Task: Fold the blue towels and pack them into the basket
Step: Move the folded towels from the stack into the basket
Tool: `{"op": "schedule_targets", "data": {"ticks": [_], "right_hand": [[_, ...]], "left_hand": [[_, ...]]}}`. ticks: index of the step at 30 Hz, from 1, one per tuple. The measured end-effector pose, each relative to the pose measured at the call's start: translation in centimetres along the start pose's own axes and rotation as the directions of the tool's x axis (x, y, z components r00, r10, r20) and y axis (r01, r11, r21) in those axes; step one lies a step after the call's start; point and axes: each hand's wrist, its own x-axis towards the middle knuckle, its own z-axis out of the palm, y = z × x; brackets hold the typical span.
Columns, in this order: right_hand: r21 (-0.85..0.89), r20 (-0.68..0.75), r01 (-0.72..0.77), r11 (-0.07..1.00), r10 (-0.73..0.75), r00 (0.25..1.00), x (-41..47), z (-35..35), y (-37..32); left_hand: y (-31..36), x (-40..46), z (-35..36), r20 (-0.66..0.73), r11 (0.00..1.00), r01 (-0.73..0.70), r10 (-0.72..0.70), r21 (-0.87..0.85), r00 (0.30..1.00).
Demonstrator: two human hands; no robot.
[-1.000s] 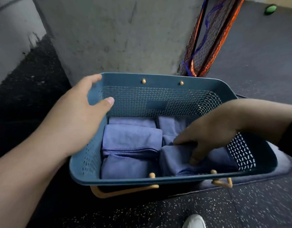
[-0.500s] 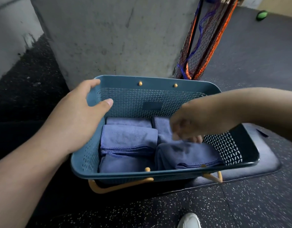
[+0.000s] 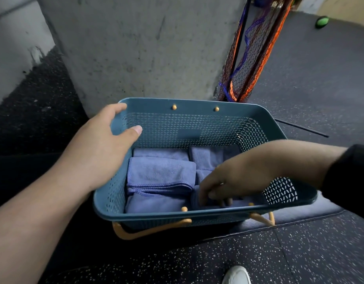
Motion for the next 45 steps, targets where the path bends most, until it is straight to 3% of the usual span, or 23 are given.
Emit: {"op": "schedule_targets", "data": {"ticks": [4,9,13,17,19,24,27,31,33,37,41,45], "right_hand": [[0.224,-0.055,-0.044,0.974,0.057,0.997,-2.7,-1.8,0.6],[0.229,-0.378,0.009,0.973,0.080,0.922,-4.9,-4.0,-1.4],[0.037,-0.660,0.053,0.998,-0.016,0.751,-6.1,-5.6,-6.7],[-0.005,-0.849,0.342,0.940,-0.185,0.495,-5.2,-6.3,-14.7],[-0.067,-0.879,0.407,0.911,-0.246,0.407,-4.0,-6.3,-19.0],[-0.128,-0.848,0.398,0.908,-0.308,0.431,1.0,-4.4,-29.1],[-0.066,-0.820,0.401,0.914,-0.278,0.500,5.4,-2.7,-33.2],[0.089,-0.797,0.459,0.884,-0.213,0.565,11.4,-1.7,-36.6],[0.143,-0.809,0.458,0.877,-0.162,0.564,13.5,-1.9,-37.8],[0.167,-0.832,0.409,0.897,-0.094,0.546,16.8,-3.6,-39.6],[0.299,-0.772,0.385,0.873,-0.015,0.635,19.2,-4.9,-39.5],[0.209,-0.756,0.363,0.908,-0.085,0.649,20.4,-5.3,-38.5]], "left_hand": [[-0.1,-0.1,0.0,-0.007,0.999,-0.001,0.001,-0.039,1.000],[-0.1,-0.4,-0.7,-0.060,0.987,-0.015,0.005,-0.159,0.998],[-0.8,-1.6,-3.9,-0.188,0.986,-0.044,0.014,-0.159,0.982],[-4.0,-2.9,-9.6,-0.360,0.995,-0.071,0.041,-0.072,0.932],[-6.4,-3.6,-13.0,-0.430,0.999,-0.045,0.032,-0.020,0.902],[-12.3,-7.1,-21.4,-0.576,0.997,0.070,-0.040,0.031,0.817],[-15.3,-9.6,-24.5,-0.623,0.982,0.178,-0.105,0.057,0.776],[-18.1,-11.2,-26.1,-0.547,0.937,0.311,-0.178,0.161,0.818],[-19.2,-11.2,-26.4,-0.490,0.914,0.328,-0.179,0.239,0.853],[-20.6,-10.7,-25.7,-0.326,0.885,0.299,-0.182,0.357,0.928],[-20.5,-9.9,-25.0,-0.234,0.766,0.289,-0.185,0.574,0.954],[-20.0,-9.5,-24.1,-0.183,0.751,0.236,-0.155,0.617,0.971]]}}
